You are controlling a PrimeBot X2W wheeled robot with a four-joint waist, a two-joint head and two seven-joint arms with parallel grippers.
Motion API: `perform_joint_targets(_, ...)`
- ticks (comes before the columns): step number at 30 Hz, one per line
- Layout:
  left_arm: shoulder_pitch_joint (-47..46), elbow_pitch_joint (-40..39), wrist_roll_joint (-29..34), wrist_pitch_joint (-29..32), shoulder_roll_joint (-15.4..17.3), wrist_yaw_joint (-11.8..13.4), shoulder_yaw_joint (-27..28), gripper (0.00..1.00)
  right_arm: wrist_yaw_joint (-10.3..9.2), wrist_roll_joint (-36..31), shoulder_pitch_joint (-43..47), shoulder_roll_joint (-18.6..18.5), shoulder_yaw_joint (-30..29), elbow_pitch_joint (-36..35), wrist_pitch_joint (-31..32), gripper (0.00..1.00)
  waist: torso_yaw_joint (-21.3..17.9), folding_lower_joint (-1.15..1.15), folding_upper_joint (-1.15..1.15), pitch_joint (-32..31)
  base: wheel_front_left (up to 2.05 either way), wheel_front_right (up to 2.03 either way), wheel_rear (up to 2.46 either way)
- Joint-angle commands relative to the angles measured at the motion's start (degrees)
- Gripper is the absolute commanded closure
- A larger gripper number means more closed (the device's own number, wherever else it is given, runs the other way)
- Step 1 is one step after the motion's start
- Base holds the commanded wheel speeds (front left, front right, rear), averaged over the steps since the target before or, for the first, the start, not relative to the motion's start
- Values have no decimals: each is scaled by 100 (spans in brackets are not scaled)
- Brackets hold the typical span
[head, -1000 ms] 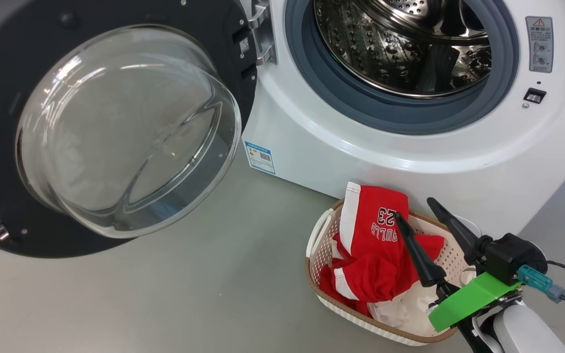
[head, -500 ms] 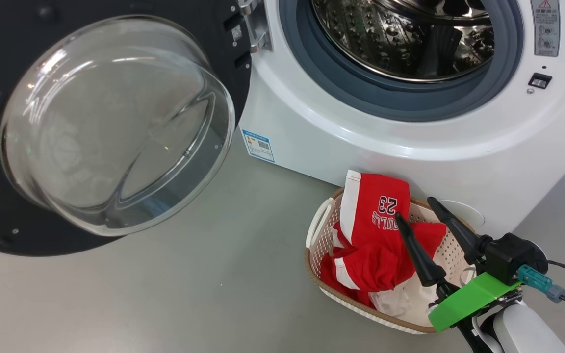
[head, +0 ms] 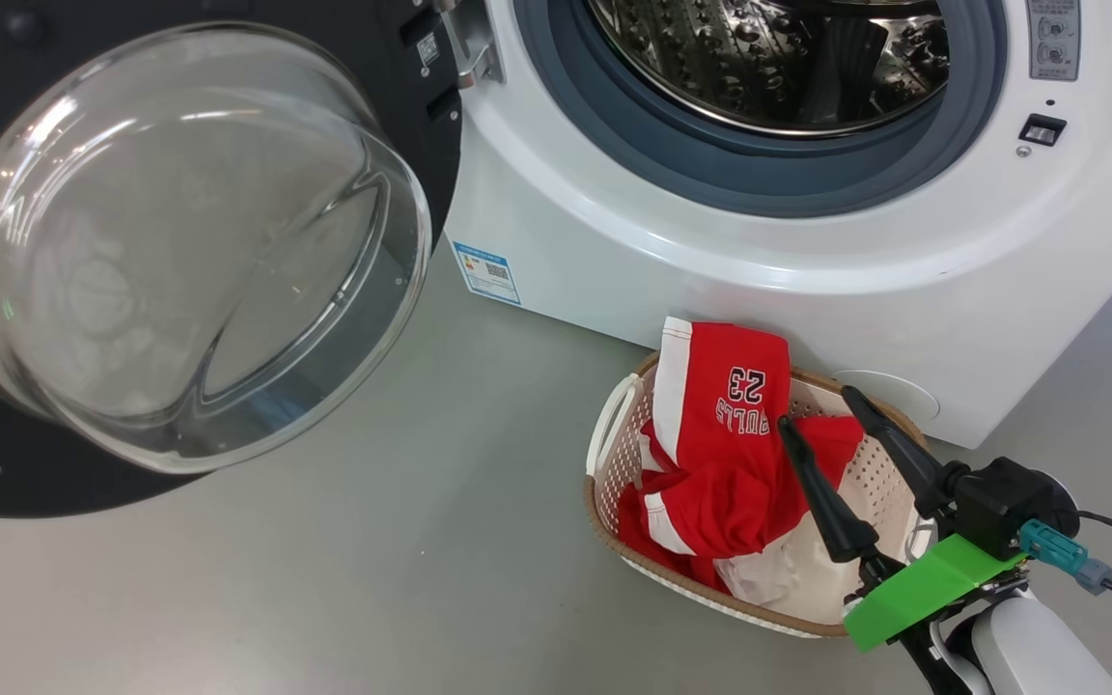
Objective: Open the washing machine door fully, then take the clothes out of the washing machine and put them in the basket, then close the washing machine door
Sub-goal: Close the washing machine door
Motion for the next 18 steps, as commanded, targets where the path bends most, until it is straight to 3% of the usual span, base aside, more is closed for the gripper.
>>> perform_joint_targets(1, 58, -199, -91, 101, 433, -58, 64, 100, 9, -95, -94, 2, 79, -136, -27, 0, -19, 0, 0, 2, 0, 0, 0)
perform_joint_targets(7, 206, -393, -372, 664, 400, -59, -70, 100, 9, -92, -87, 17, 43, -132, -27, 0, -39, 0, 0, -39, 0, 0, 0)
perform_joint_targets(18, 778, -1422, -910, 1774, 361, -59, -485, 100, 9, -90, -47, 34, -24, -151, -27, 0, 14, 0, 0, -138, 0, 0, 0)
